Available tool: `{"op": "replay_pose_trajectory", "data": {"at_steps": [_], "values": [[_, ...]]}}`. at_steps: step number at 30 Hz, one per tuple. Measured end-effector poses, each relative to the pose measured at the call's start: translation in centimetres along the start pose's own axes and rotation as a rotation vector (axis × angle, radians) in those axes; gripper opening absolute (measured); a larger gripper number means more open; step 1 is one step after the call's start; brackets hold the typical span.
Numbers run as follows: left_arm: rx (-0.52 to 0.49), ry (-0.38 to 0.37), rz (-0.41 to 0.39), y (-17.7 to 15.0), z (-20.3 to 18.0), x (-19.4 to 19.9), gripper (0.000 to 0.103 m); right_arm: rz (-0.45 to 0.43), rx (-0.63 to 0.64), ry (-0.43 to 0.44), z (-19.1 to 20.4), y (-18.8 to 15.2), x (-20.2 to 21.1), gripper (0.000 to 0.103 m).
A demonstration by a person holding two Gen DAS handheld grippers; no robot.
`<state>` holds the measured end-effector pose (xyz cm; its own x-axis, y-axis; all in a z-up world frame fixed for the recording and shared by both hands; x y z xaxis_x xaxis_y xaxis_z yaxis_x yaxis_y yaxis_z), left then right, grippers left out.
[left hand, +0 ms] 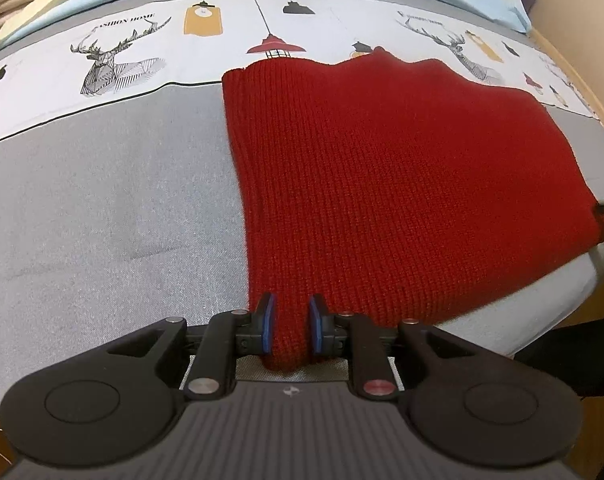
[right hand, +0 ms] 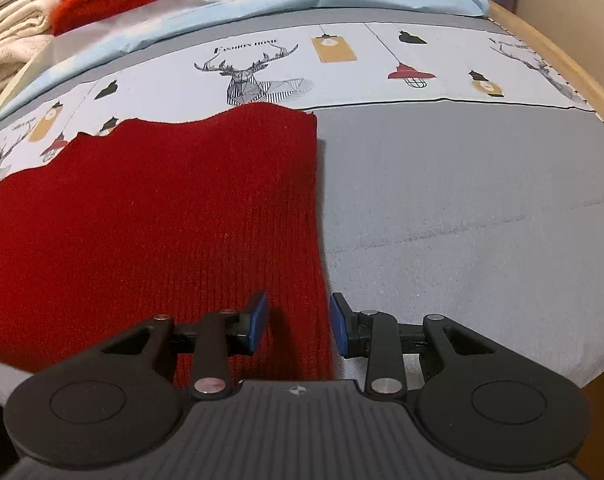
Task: Fold small clothes
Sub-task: 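Open both grippers and release the folded hem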
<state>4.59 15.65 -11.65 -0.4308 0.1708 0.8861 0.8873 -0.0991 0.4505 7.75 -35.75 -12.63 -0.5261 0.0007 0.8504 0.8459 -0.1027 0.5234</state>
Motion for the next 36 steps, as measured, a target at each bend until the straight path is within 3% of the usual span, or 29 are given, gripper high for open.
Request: {"op": "replay_pose_trajectory", "data": {"at_steps": [3,4,8,11,12,14,16,17,20,21,24,26,29,31,34,36], "values": [[0.004,0.002,0.004,0.0,0.1,-0.1,0.021,0.122,0.034,-0.054,0.0,-0.9,-2.0,0.038],[0.007,0.002,0.005,0.0,0.1,-0.1,0.021,0.120,0.029,-0.058,0.0,-0.9,-2.0,0.038],[0.034,-0.008,-0.005,0.2,0.6,0.2,0.021,-0.006,-0.024,-0.056,-0.4,0.4,-0.3,0.038],[0.103,0.003,-0.056,0.7,1.9,1.1,0.021,0.066,-0.042,-0.093,-1.1,0.0,-1.5,0.038],[0.136,0.007,-0.083,1.0,2.6,1.6,0.021,0.048,-0.063,-0.091,-1.1,0.2,-1.3,0.038],[0.187,0.033,-0.149,1.4,3.8,3.0,0.021,-0.065,-0.086,-0.081,-1.0,1.0,0.4,0.038],[0.197,0.086,-0.219,1.9,4.6,4.6,0.021,-0.117,-0.084,-0.067,-0.8,1.1,1.4,0.039],[0.197,0.103,-0.253,2.3,4.9,5.6,0.021,-0.094,-0.085,-0.054,-0.8,1.0,1.1,0.041],[0.209,0.127,-0.363,3.4,6.0,9.1,0.022,0.131,-0.063,-0.062,-0.4,-0.9,-2.0,0.046],[0.205,0.143,-0.412,3.6,6.4,10.5,0.027,0.124,-0.067,-0.087,-0.3,-1.0,-2.0,0.048],[0.194,0.184,-0.524,3.8,7.5,13.7,0.038,-0.036,-0.073,-0.131,0.5,0.0,0.3,0.047],[0.213,0.206,-0.573,3.1,8.5,15.0,0.039,-0.140,-0.060,-0.153,1.5,0.3,2.1,0.047],[0.381,0.180,-0.582,1.0,10.8,15.0,0.038,-0.243,-0.053,-0.106,3.4,0.9,3.9,0.047],[0.420,0.156,-0.625,0.3,11.6,15.9,0.040,-0.268,-0.071,-0.019,4.8,1.0,4.4,0.047],[0.435,0.214,-0.640,-0.1,12.4,16.3,0.040,-0.236,-0.104,0.097,7.2,1.4,3.6,0.046],[0.445,0.203,-0.636,-0.2,13.2,16.4,0.040,-0.148,-0.093,0.136,9.1,1.1,2.0,0.047]]}}
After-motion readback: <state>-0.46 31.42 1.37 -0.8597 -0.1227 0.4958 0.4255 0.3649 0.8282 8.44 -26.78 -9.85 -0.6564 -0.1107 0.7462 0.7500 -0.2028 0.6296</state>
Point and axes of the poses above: each gripper's, at about its wrist camera, not at the fingertips, and x roughly against the way its jaws point, z to its left, y to its top, the point moved 2 cm from there along -x, roughly the way its jaws point, and after that the axes turned 5 degrees about -y, right-handed, at the moved point
